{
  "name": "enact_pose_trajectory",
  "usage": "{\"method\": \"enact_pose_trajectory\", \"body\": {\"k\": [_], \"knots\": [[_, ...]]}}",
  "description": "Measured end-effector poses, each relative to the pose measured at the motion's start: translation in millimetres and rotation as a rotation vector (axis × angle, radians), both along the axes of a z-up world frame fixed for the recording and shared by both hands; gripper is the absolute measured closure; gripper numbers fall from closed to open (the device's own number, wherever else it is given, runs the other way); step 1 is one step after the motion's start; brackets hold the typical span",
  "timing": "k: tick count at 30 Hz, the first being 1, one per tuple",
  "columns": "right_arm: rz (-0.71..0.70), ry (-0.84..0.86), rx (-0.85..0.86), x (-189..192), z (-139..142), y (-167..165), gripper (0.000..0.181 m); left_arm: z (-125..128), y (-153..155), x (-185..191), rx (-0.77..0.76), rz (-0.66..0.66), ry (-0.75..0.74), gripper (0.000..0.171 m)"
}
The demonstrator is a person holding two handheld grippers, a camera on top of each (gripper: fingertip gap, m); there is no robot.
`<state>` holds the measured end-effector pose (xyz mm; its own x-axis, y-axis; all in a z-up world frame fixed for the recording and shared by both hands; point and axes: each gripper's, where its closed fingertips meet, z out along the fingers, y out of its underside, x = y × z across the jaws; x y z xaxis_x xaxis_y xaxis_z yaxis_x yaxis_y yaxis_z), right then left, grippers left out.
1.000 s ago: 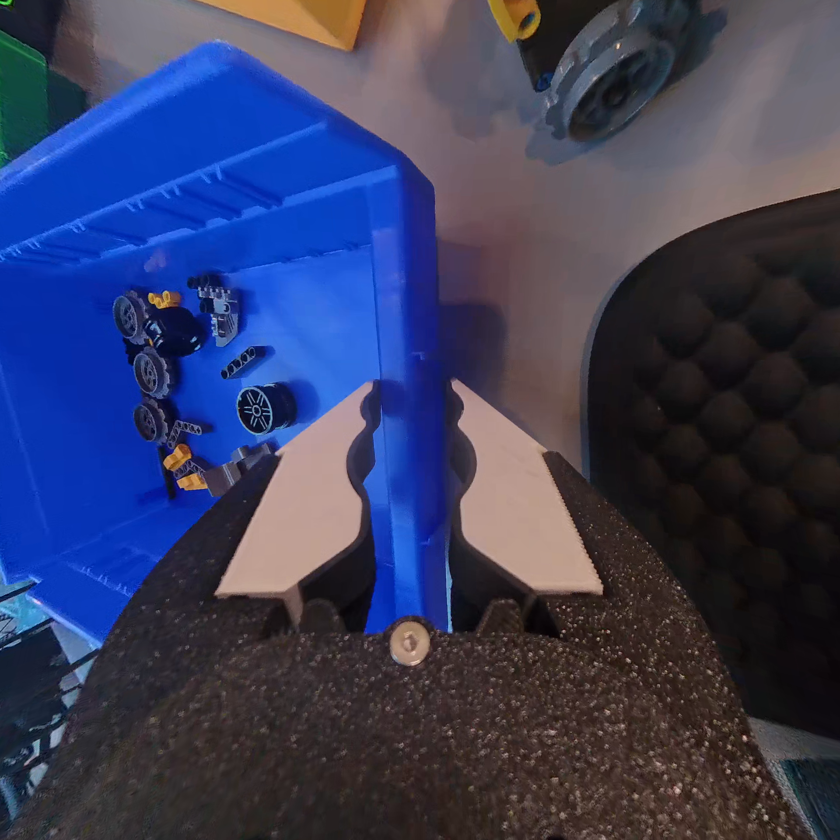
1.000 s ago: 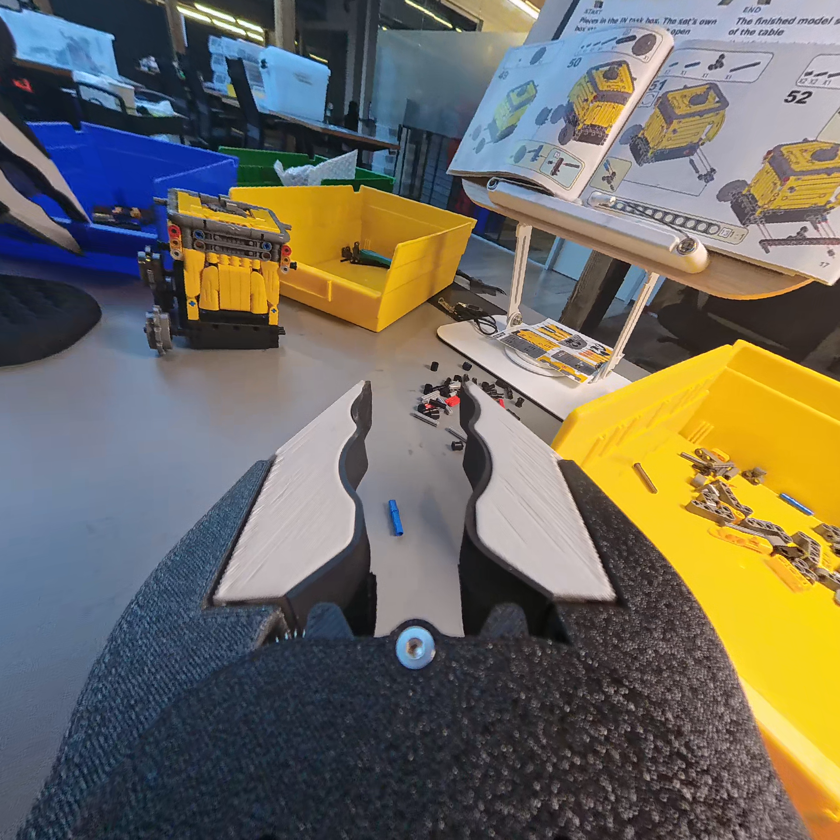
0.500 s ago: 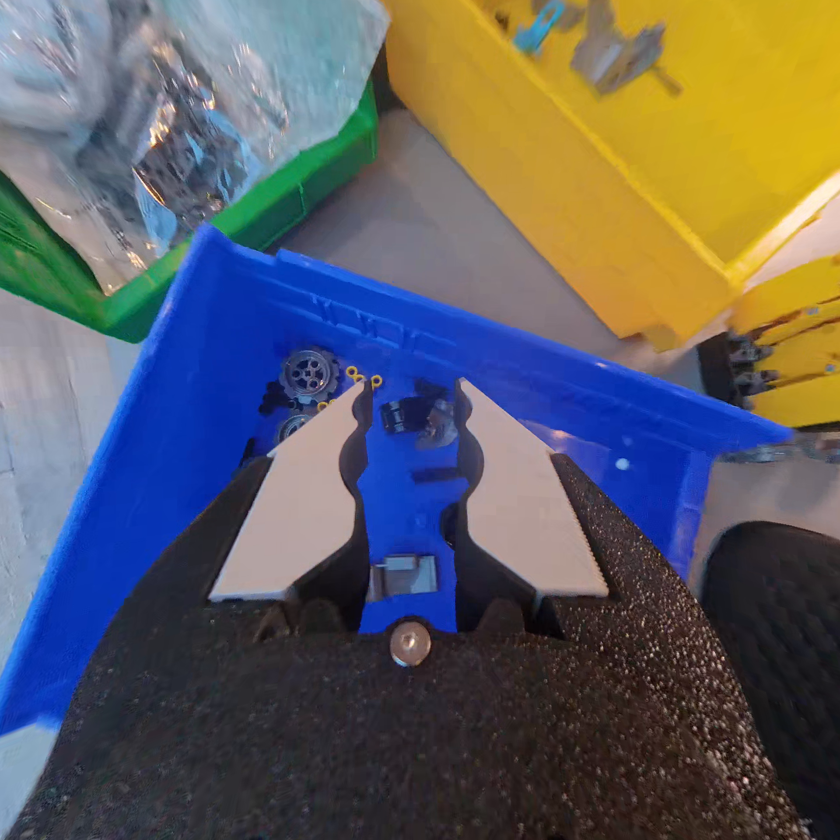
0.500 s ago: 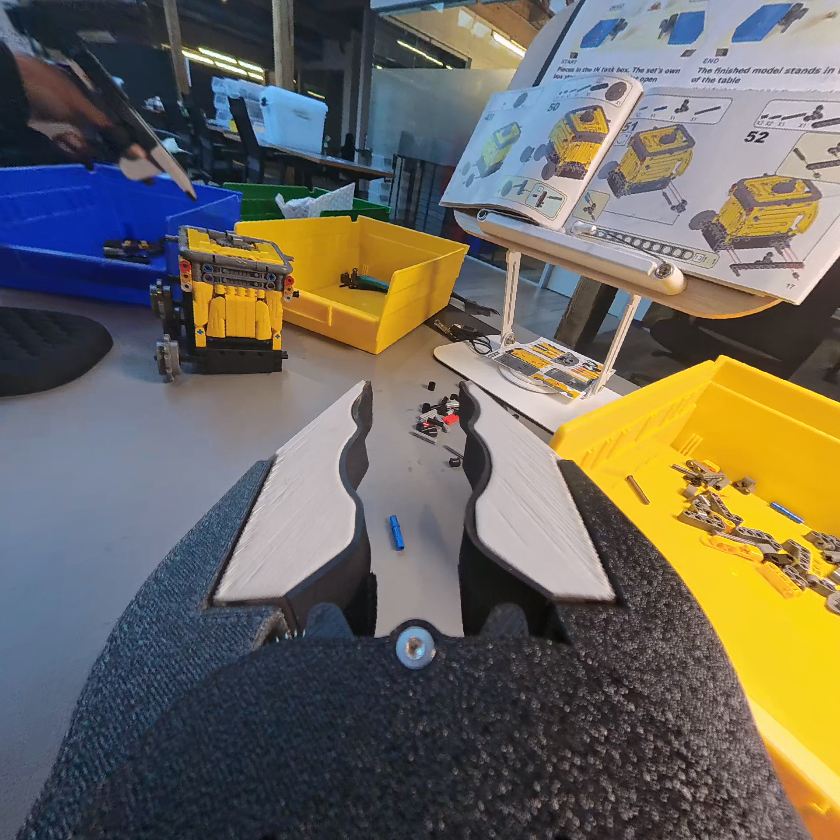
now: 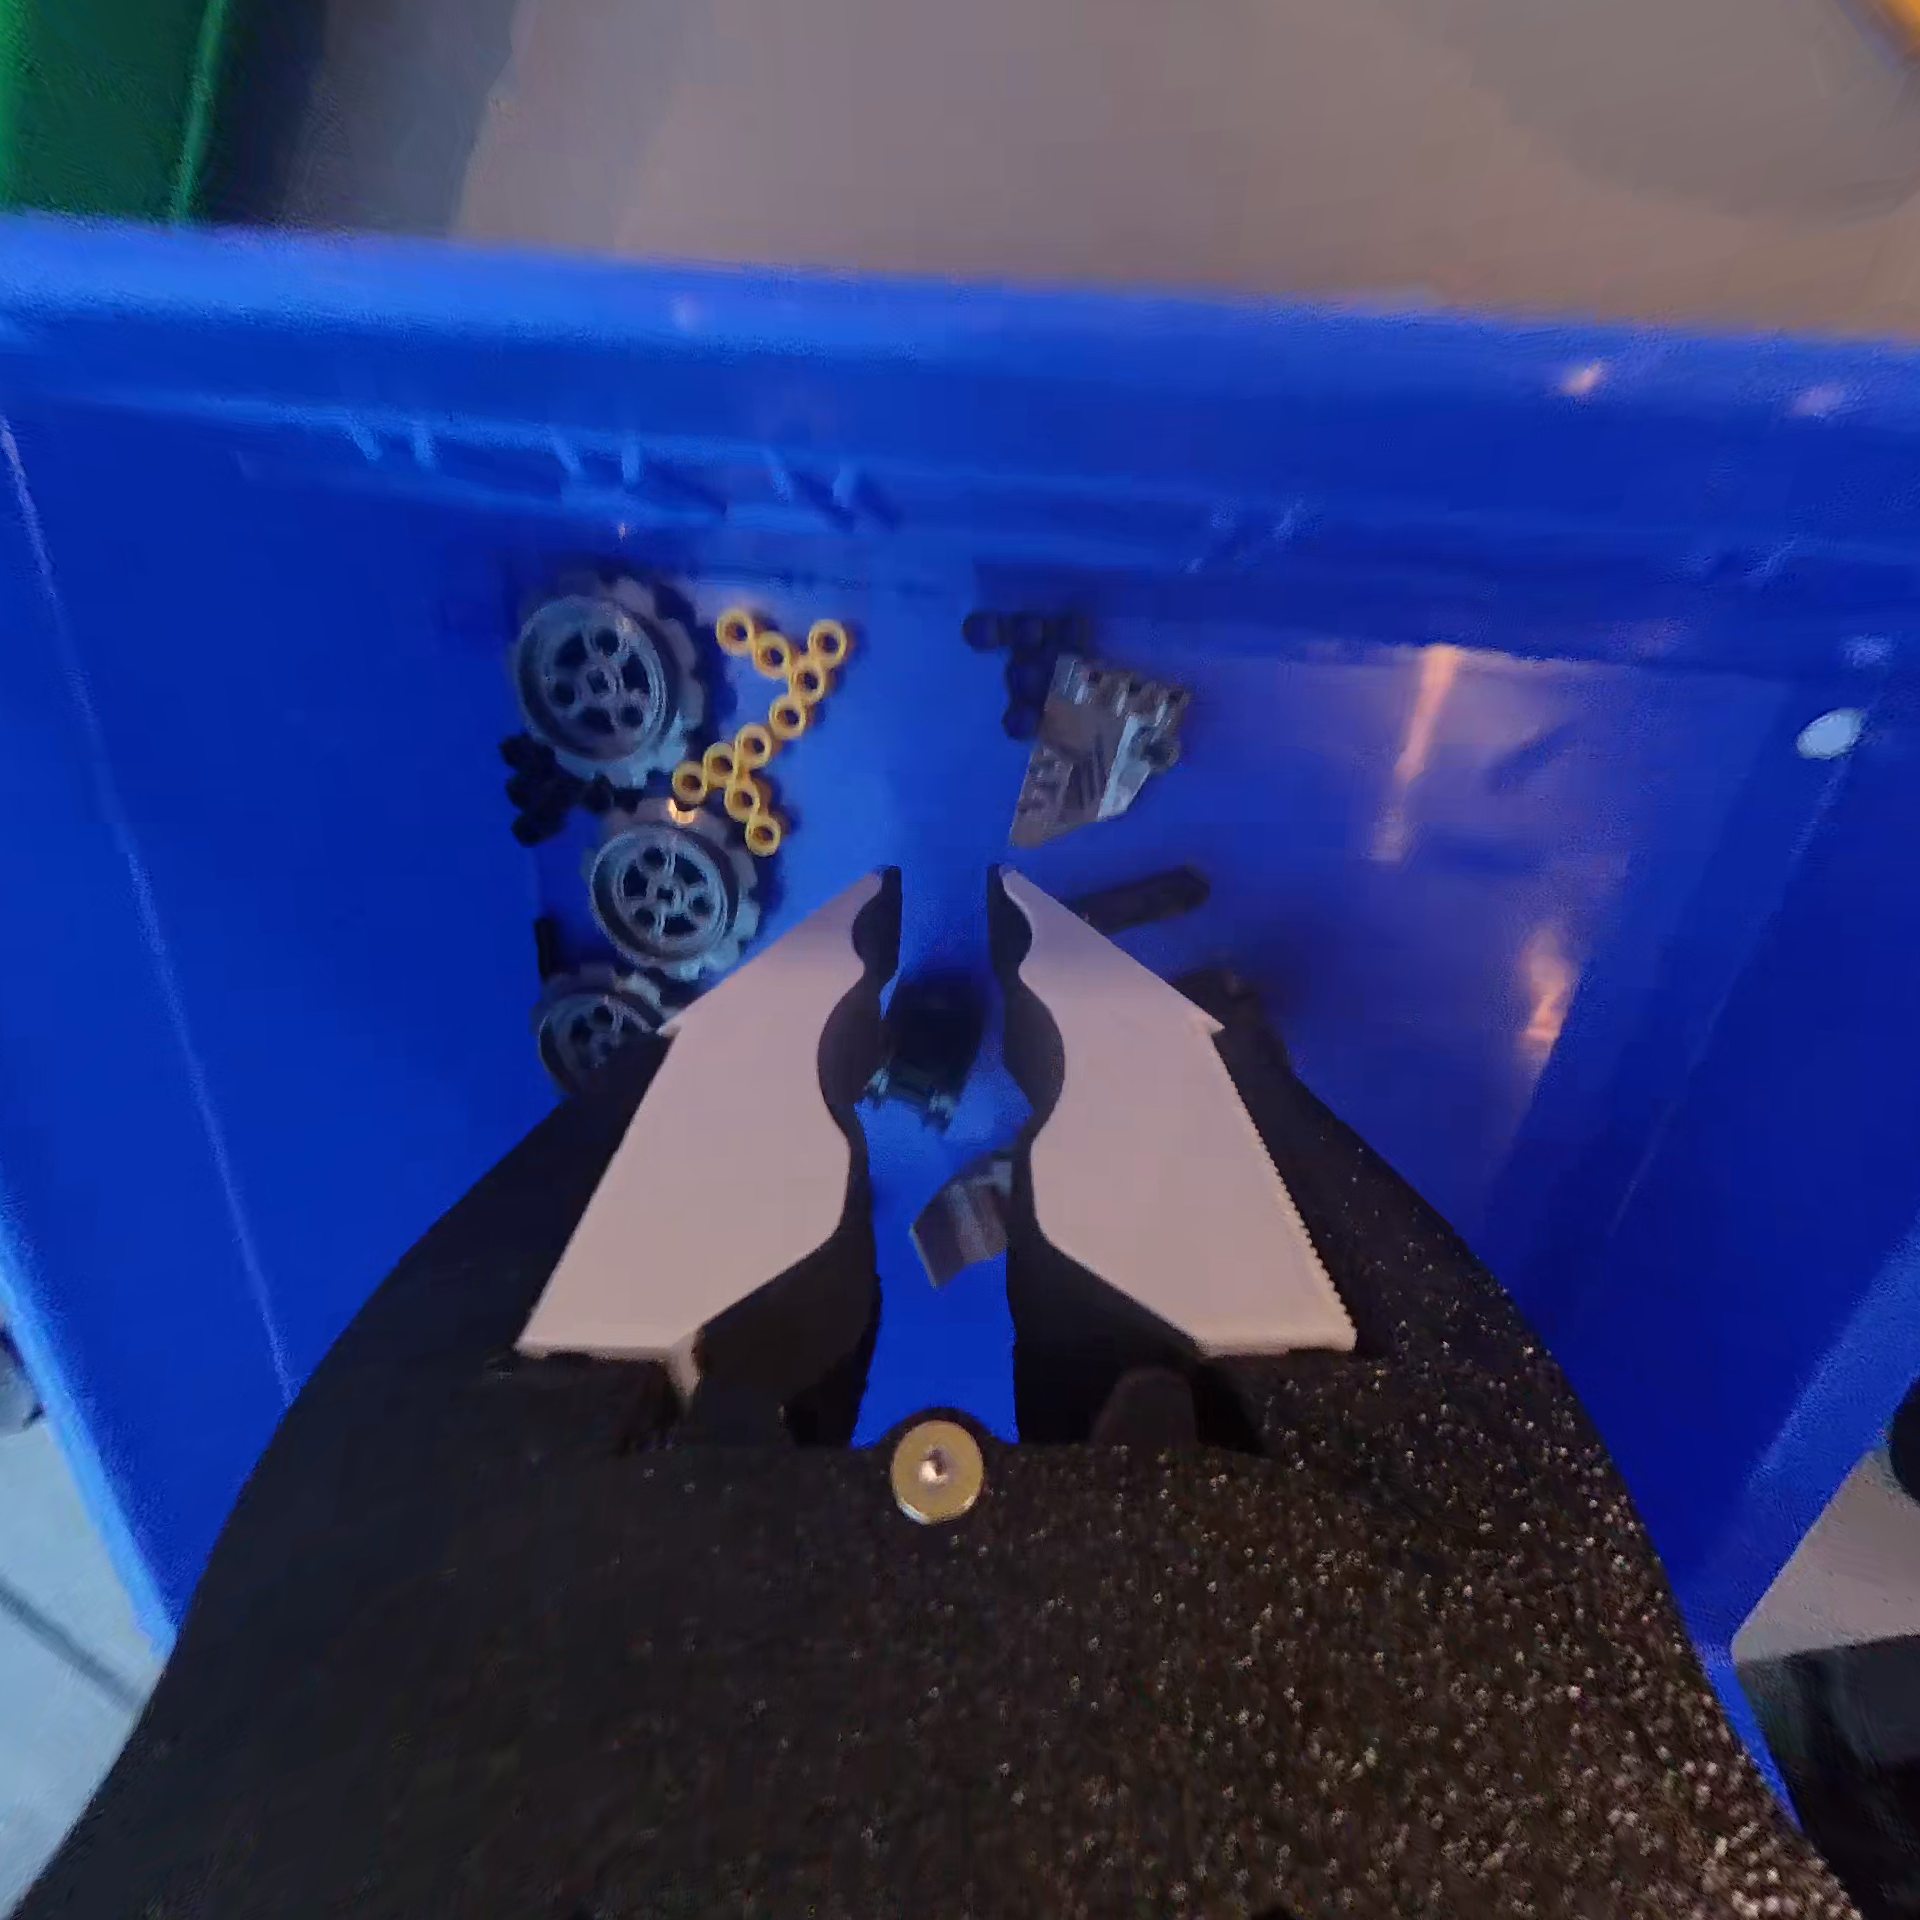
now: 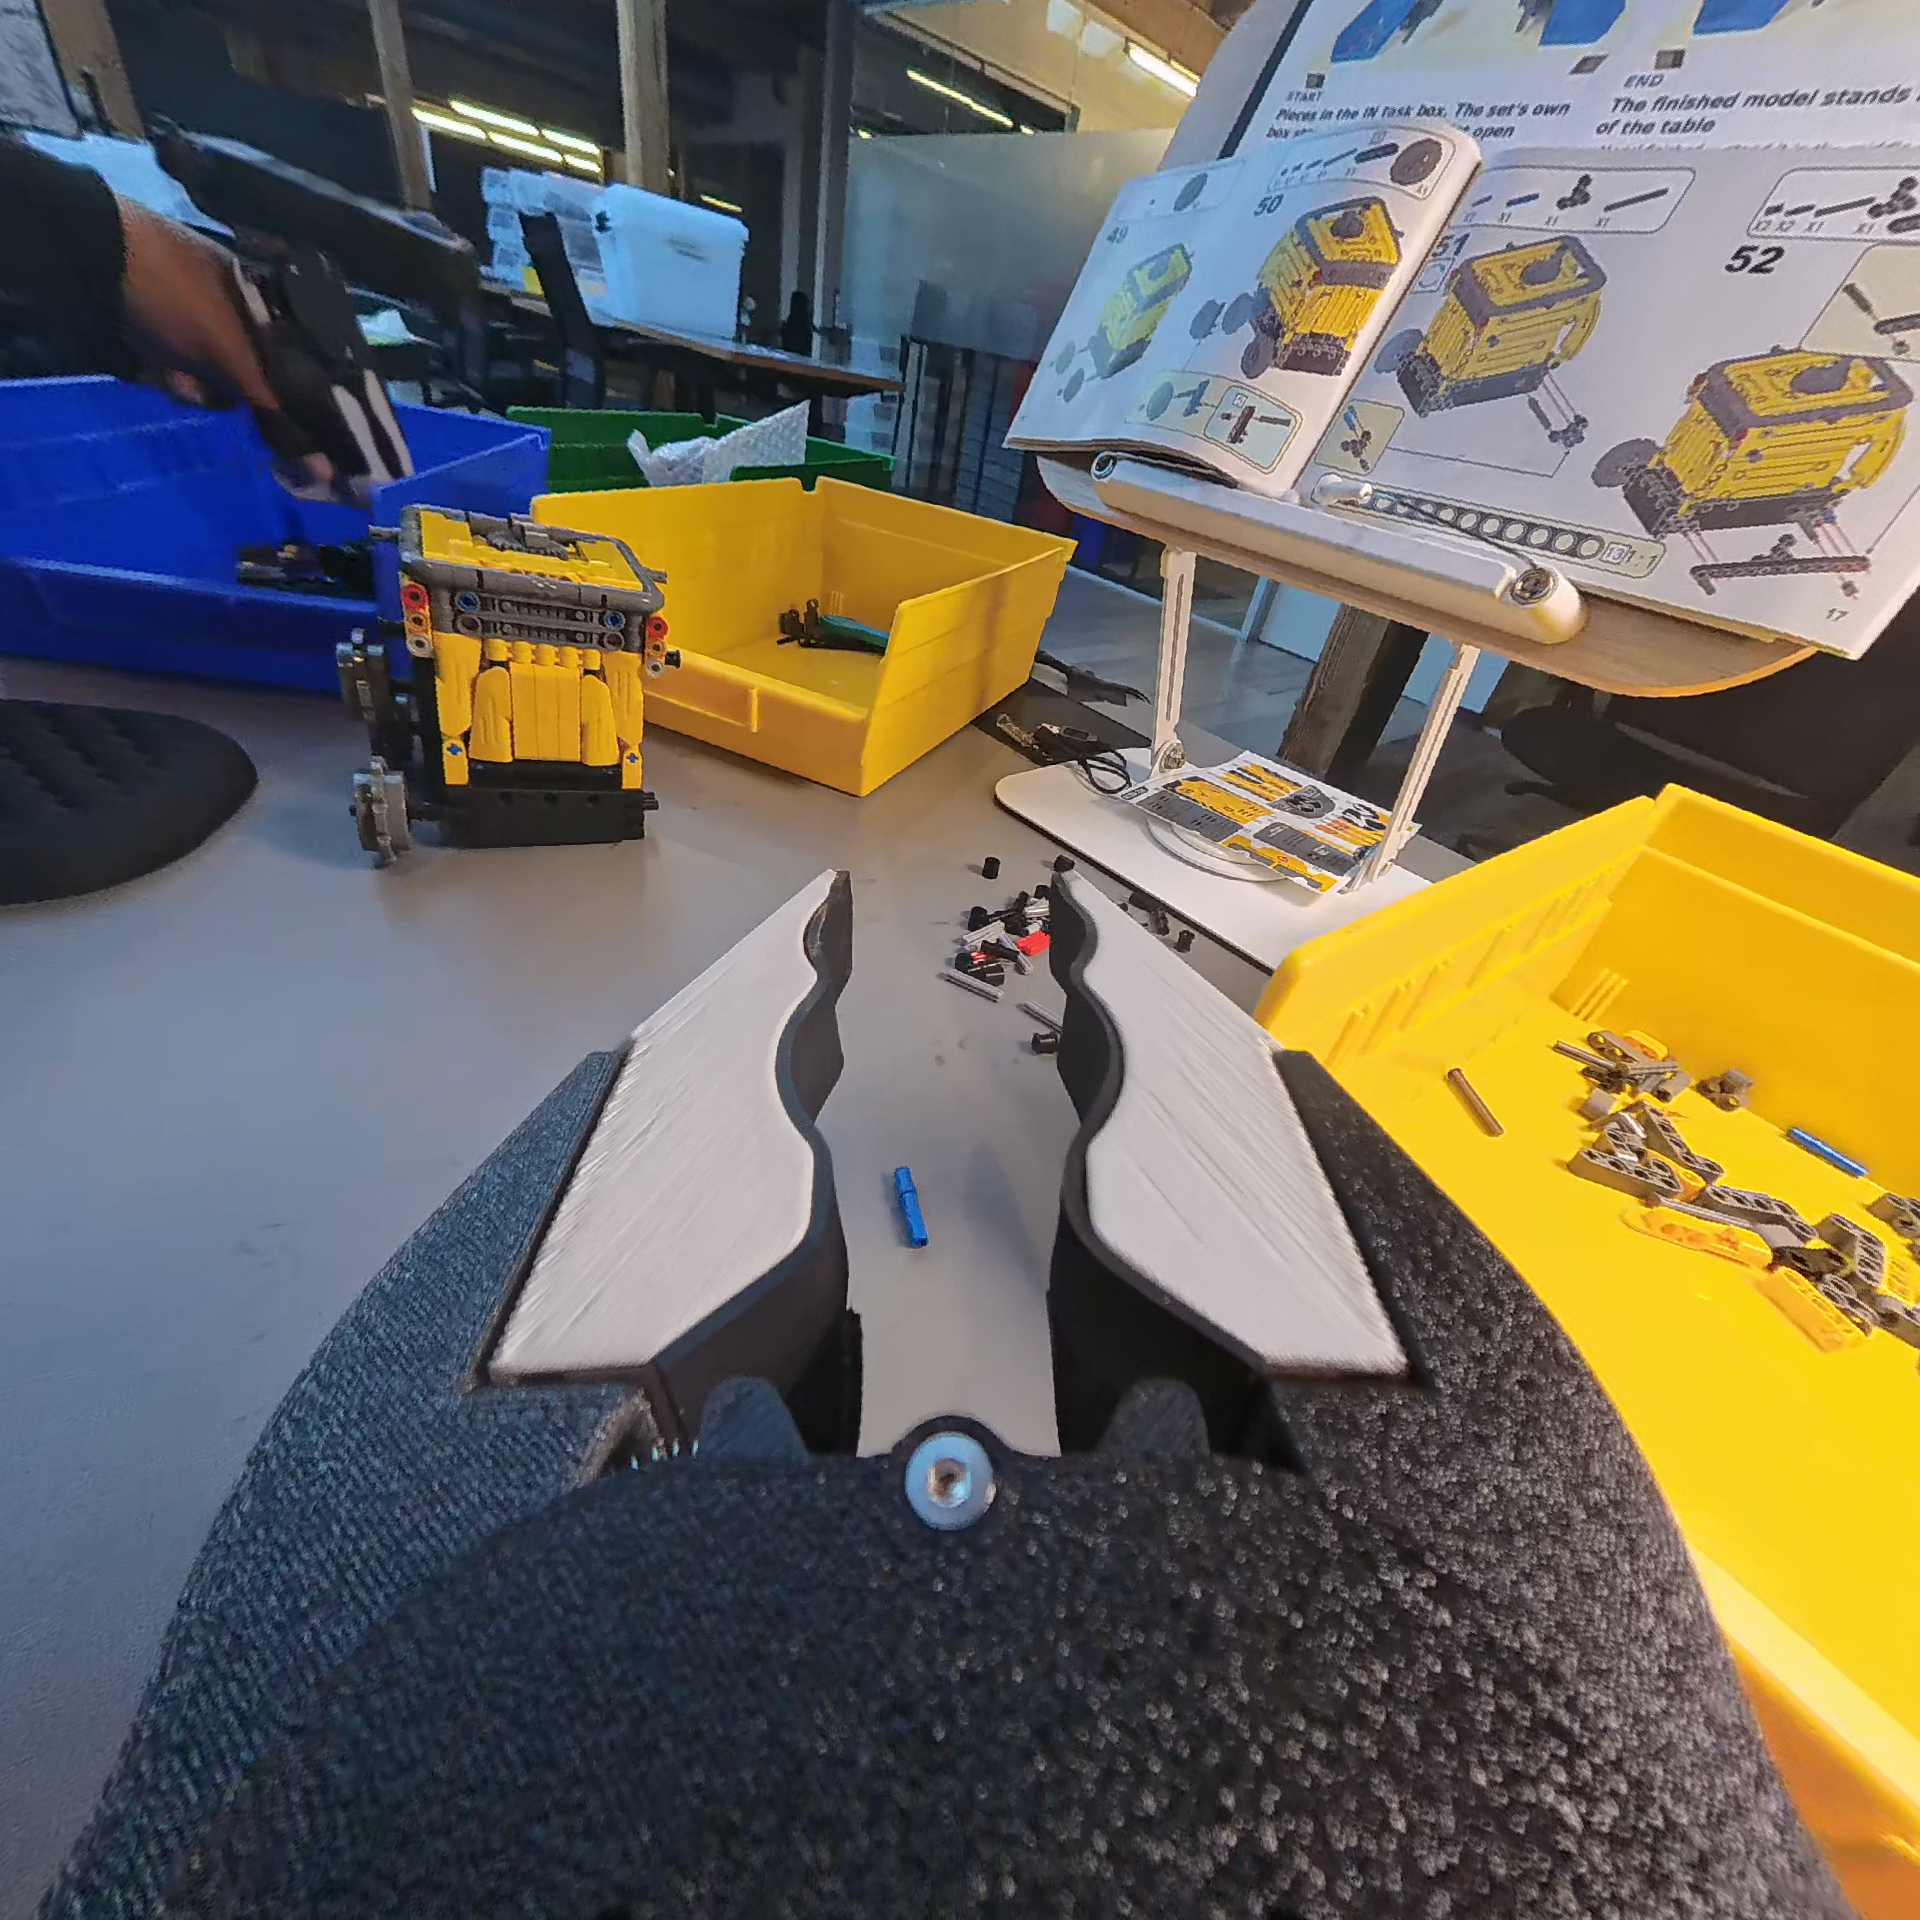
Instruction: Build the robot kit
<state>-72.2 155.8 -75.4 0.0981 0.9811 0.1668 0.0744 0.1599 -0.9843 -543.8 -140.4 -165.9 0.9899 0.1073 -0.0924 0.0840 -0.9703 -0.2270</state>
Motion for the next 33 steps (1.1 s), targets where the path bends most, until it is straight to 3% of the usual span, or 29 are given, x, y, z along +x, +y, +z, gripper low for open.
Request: {"method": "enact_pose_trajectory", "body": {"k": [5, 8, 11, 14, 20, 22, 24, 29, 33], "knots": [[-0.002, -0.008, -0.001, -0.8, -3.0, -0.1, 0.143, -1.8, 31.0, 0.0, 0.094, -0.018, -0.013, 0.156], [-0.005, -0.005, -0.001, -0.2, -2.1, 1.1, 0.143, -9.4, 35.2, 3.3, 0.078, -0.027, -0.051, 0.155], [-0.011, 0.0, 0.001, 1.1, -0.5, 2.3, 0.143, -12.2, 34.2, 13.3, 0.069, -0.046, -0.102, 0.142], [-0.011, 0.001, -0.001, 1.2, -0.2, 2.9, 0.144, -14.7, 31.7, 11.3, 0.054, -0.068, -0.053, 0.14], [-0.009, -0.006, 0.003, 0.5, -2.0, 1.8, 0.144, -20.9, 33.0, 5.3, 0.046, -0.06, -0.043, 0.148], [-0.012, -0.003, 0.005, 1.0, -0.9, 2.3, 0.144, -21.8, 33.4, 5.1, 0.041, -0.073, -0.034, 0.163], [-0.015, 0.003, 0.004, 2.1, 1.1, 3.0, 0.144, -17.5, 27.6, -0.8, 0.006, -0.086, 0.02, 0.166], [-0.011, 0.022, 0.006, 3.9, 7.6, 1.8, 0.144, 39.4, 28.1, 9.1, 0.127, -0.137, 0.119, 0.167], [0.024, 0.021, 0.012, -0.2, 10.1, -9.0, 0.144, 106.5, 50.8, 69.4, 0.325, -0.299, 0.217, 0.167]]}}
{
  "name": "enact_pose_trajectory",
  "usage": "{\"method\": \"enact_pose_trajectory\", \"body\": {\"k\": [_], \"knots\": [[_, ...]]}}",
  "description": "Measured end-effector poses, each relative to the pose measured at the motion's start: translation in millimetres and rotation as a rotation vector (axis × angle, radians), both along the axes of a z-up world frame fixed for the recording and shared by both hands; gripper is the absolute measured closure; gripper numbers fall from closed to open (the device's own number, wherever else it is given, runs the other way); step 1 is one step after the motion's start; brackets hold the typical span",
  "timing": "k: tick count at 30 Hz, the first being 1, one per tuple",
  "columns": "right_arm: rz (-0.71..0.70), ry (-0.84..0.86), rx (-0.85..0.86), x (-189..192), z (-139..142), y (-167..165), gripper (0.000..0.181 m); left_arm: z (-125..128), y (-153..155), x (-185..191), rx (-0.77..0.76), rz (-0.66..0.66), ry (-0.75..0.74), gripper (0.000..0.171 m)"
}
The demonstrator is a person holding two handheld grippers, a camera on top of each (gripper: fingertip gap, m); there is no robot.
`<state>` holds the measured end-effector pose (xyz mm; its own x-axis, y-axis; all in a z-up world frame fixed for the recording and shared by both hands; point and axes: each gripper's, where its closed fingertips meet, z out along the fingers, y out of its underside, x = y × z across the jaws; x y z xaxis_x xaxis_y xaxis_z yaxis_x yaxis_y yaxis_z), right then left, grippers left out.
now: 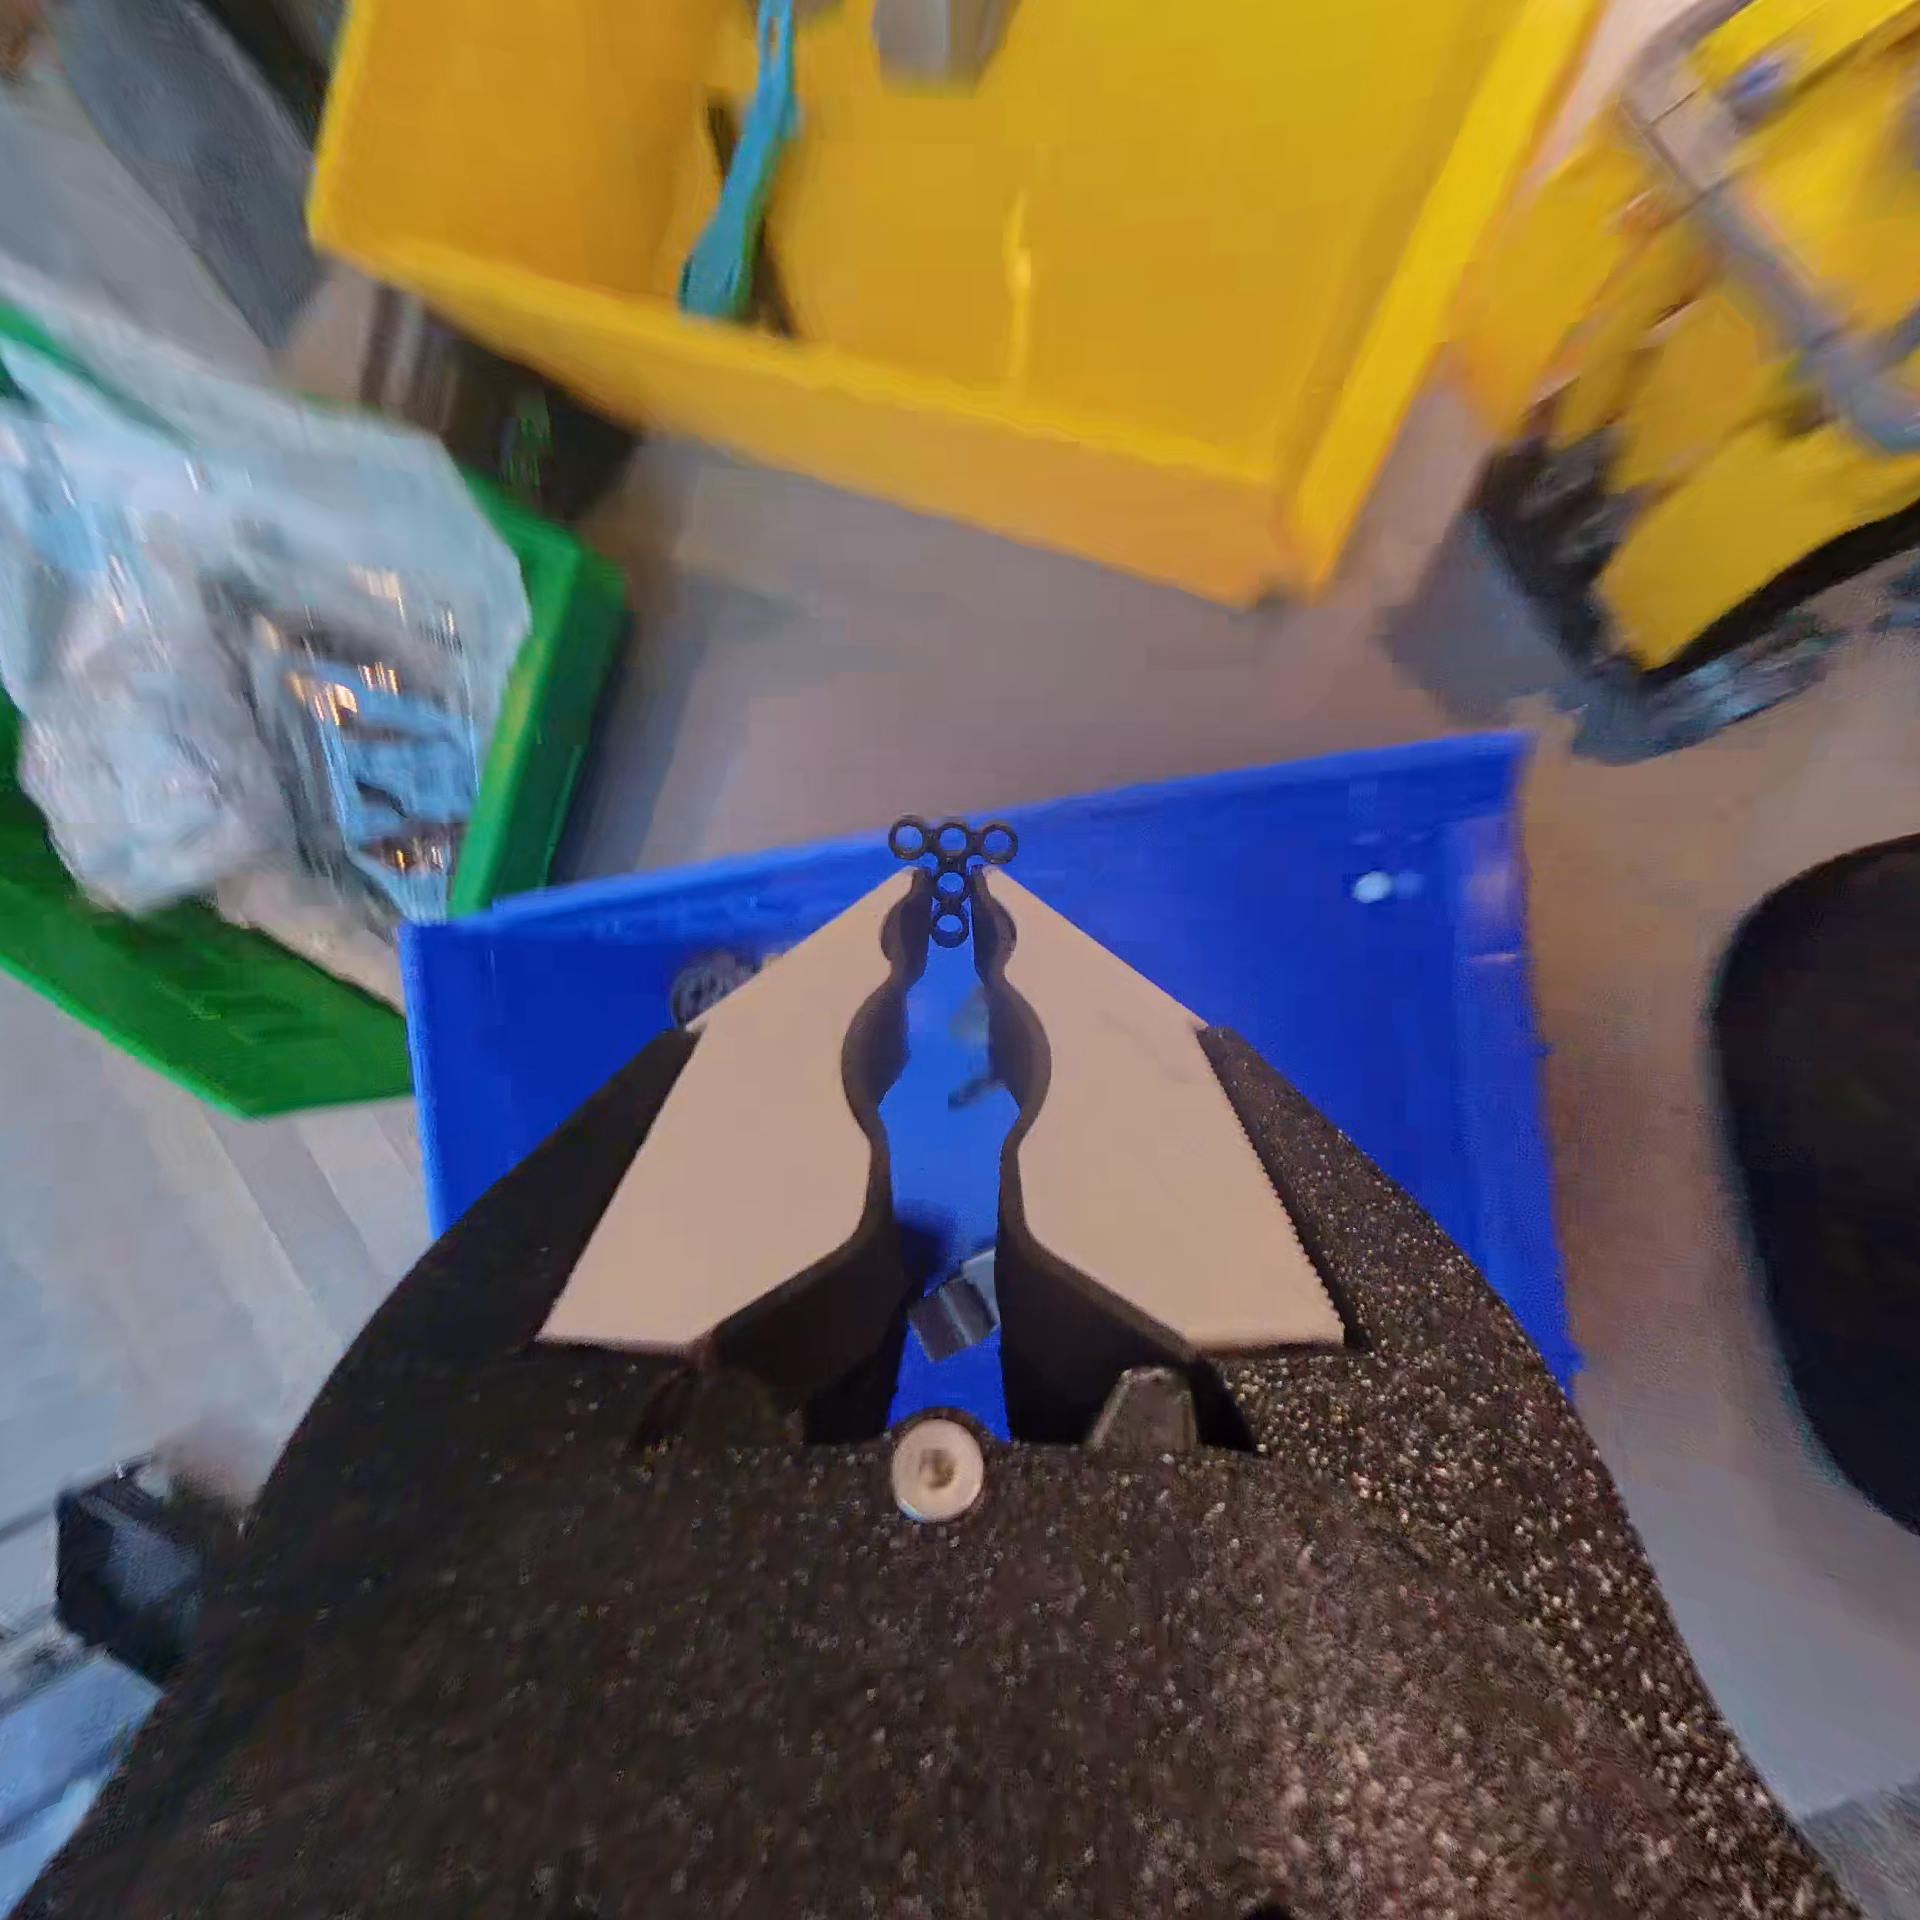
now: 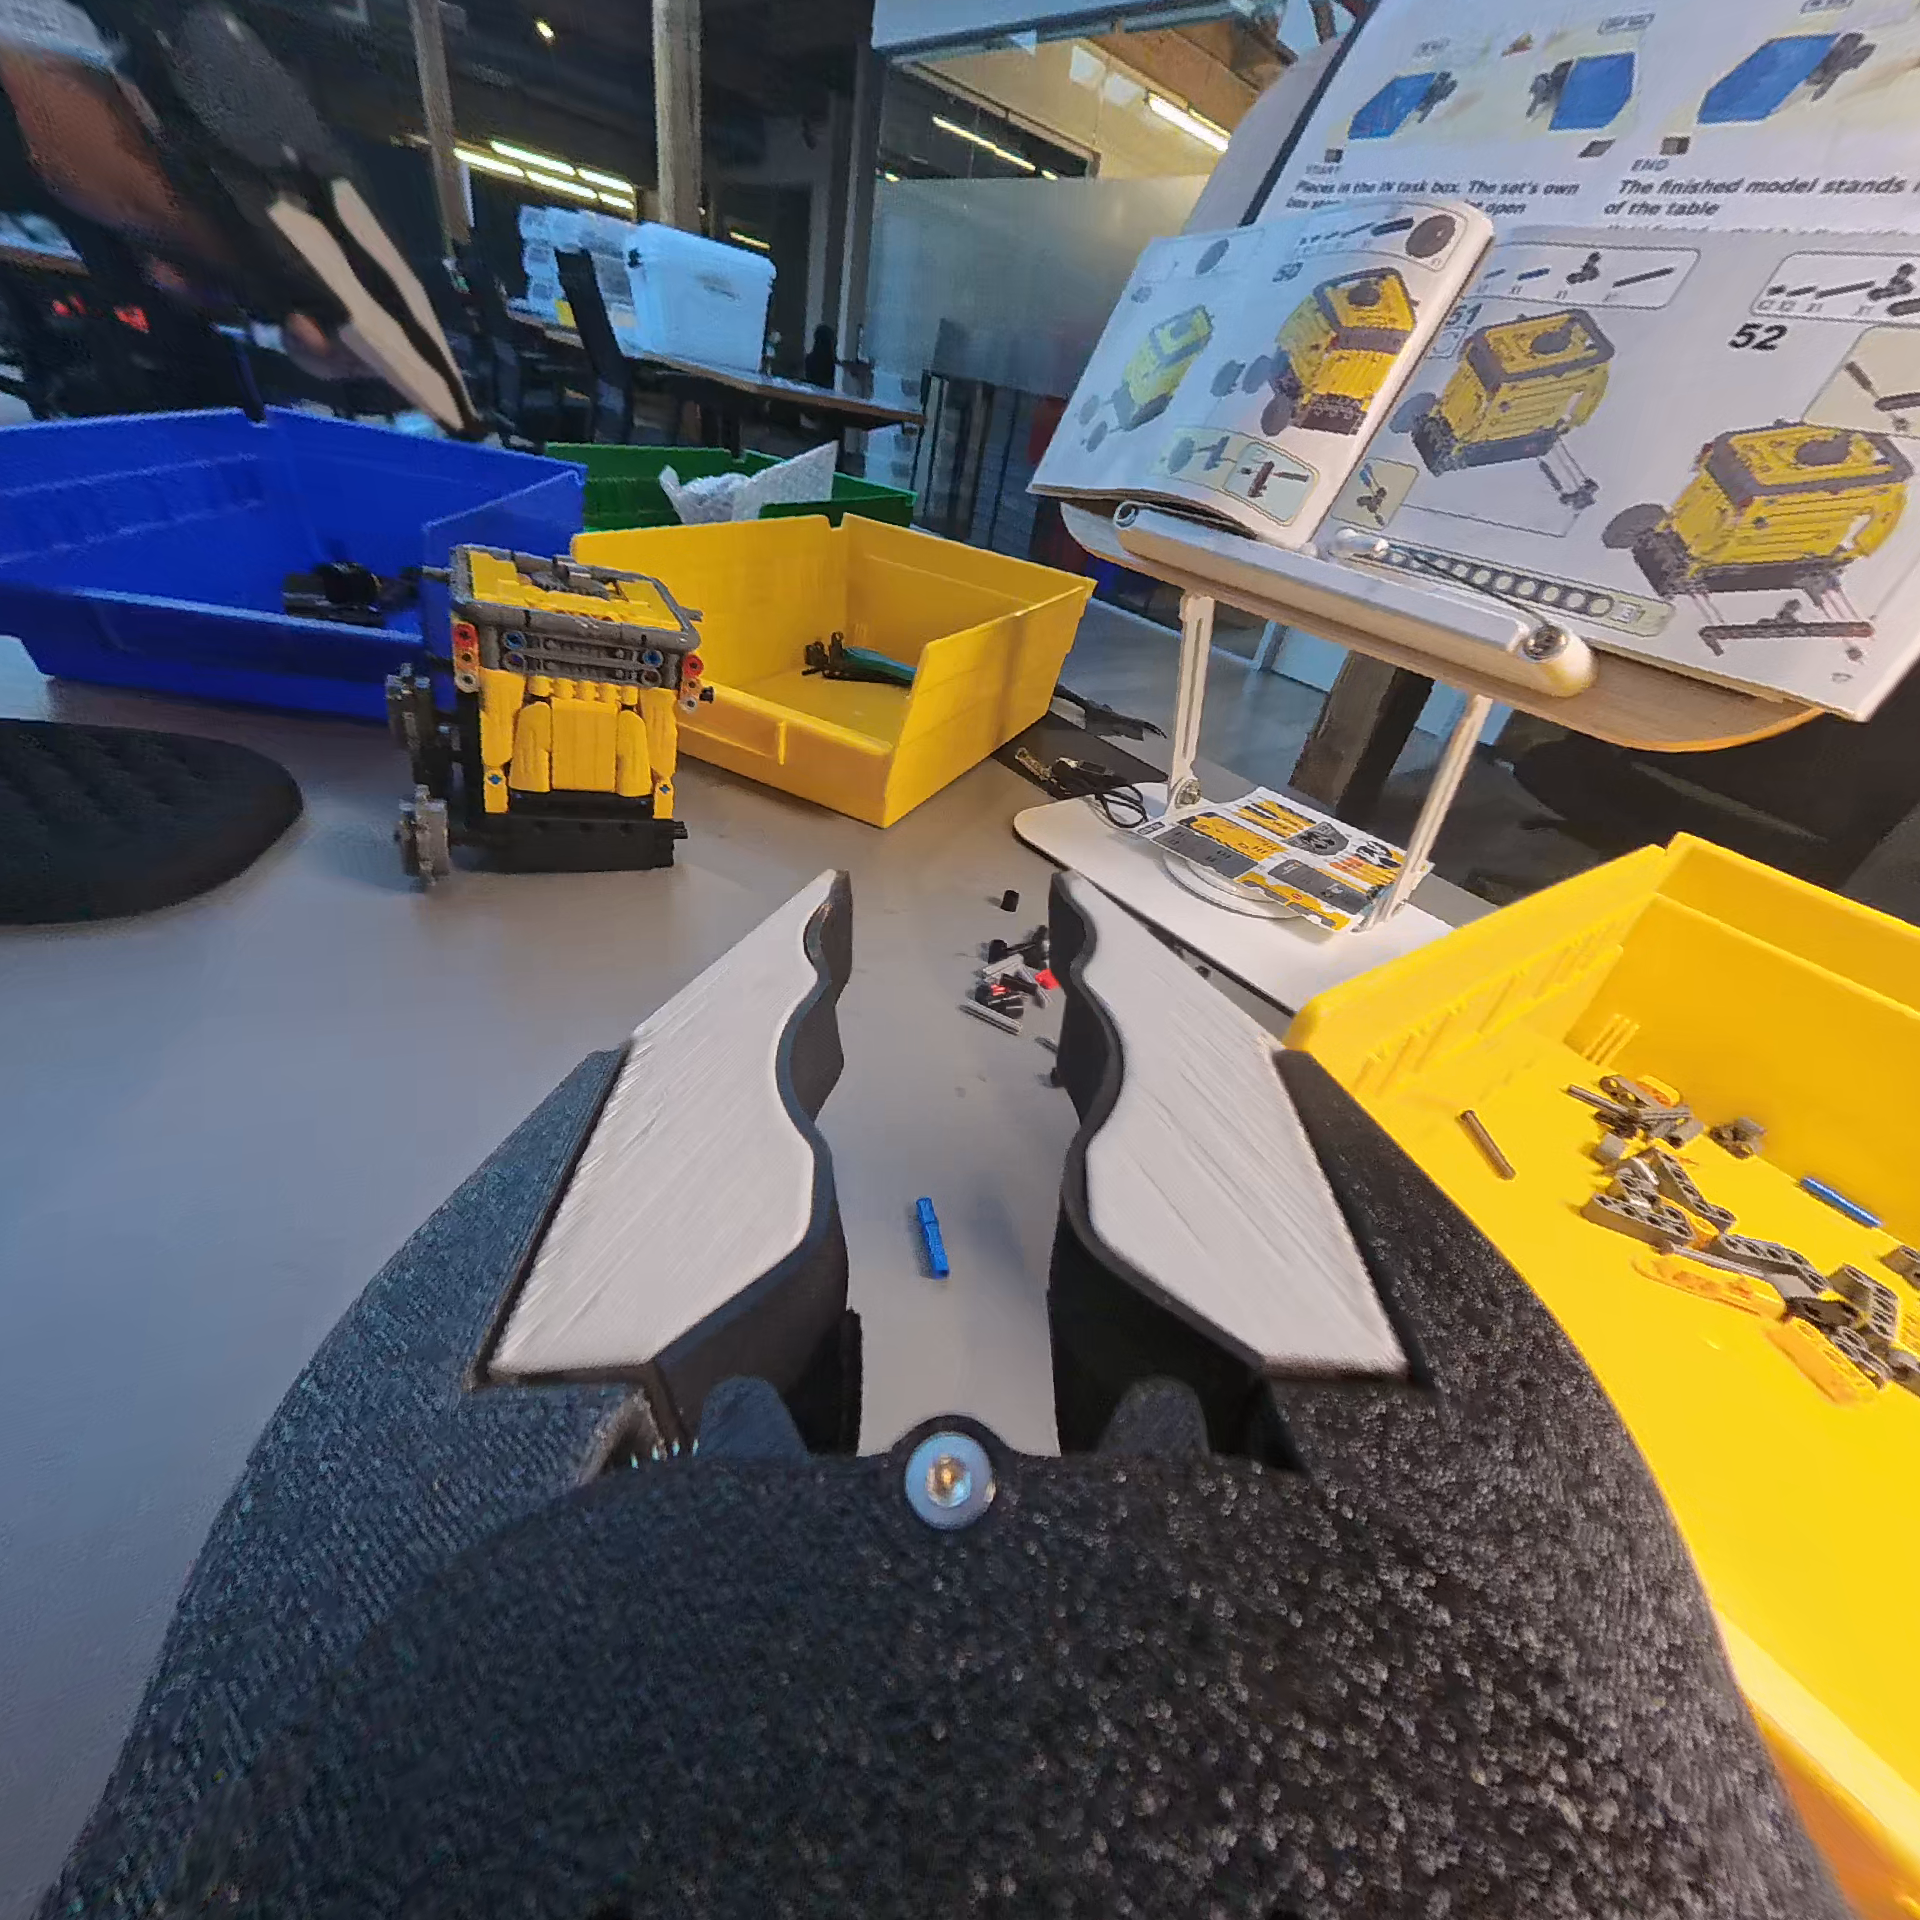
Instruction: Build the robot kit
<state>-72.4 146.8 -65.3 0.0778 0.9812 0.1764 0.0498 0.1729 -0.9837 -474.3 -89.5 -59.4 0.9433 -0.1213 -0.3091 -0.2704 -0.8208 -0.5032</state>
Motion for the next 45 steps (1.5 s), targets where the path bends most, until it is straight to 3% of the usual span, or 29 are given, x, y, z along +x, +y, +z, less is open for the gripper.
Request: {"method": "enact_pose_trajectory", "body": {"k": [3, 6, 11, 16, 19, 23, 28, 32, 35, 43, 45], "knots": [[0.06, -0.017, 0.032, -6.3, -1.6, -18.6, 0.143, 33.9, 24.7, 82.6, 0.132, -0.205, 0.009, 0.167], [0.227, -0.071, 0.034, -12.8, -9.9, -55.7, 0.143, 42.0, 47.7, 179.1, 0.22, -0.437, -0.059, 0.166], [0.493, -0.209, 0.062, -10.5, -28.8, -118.6, 0.142, -0.6, 75.2, 314.6, 0.201, -0.75, -0.175, 0.167], [0.513, -0.289, 0.113, -10.9, -38.4, -137.0, 0.136, -46.7, 93.9, 377.9, 0.122, -0.891, -0.218, 0.166], [0.513, -0.328, 0.116, -11.1, -44.2, -140.2, 0.137, -59.8, 100.5, 393.6, 0.101, -0.925, -0.232, 0.166], [0.462, -0.374, 0.144, -12.4, -55.8, -132.4, 0.157, -65.5, 104.4, 400.6, 0.107, -0.935, -0.263, 0.166], [0.388, -0.398, 0.099, -11.8, -66.4, -120.8, 0.157, -73.6, 114.0, 392.4, 0.159, -0.852, -0.263, 0.163], [0.116, -0.566, 0.074, -9.4, -103.9, -71.9, 0.157, -76.6, 122.7, 383.2, 0.251, -0.73, -0.323, 0.151], [-0.045, -0.622, 0.038, -8.6, -113.0, -44.6, 0.157, -86.4, 127.0, 377.2, 0.286, -0.662, -0.348, 0.147], [-0.051, -0.722, -0.013, -9.2, -119.3, -60.0, 0.156, -94.9, 126.7, 369.8, 0.315, -0.628, -0.385, 0.146], [-0.018, -0.734, -0.03, -8.4, -120.2, -68.8, 0.143, -99.2, 126.0, 368.3, 0.304, -0.629, -0.38, 0.146]]}}
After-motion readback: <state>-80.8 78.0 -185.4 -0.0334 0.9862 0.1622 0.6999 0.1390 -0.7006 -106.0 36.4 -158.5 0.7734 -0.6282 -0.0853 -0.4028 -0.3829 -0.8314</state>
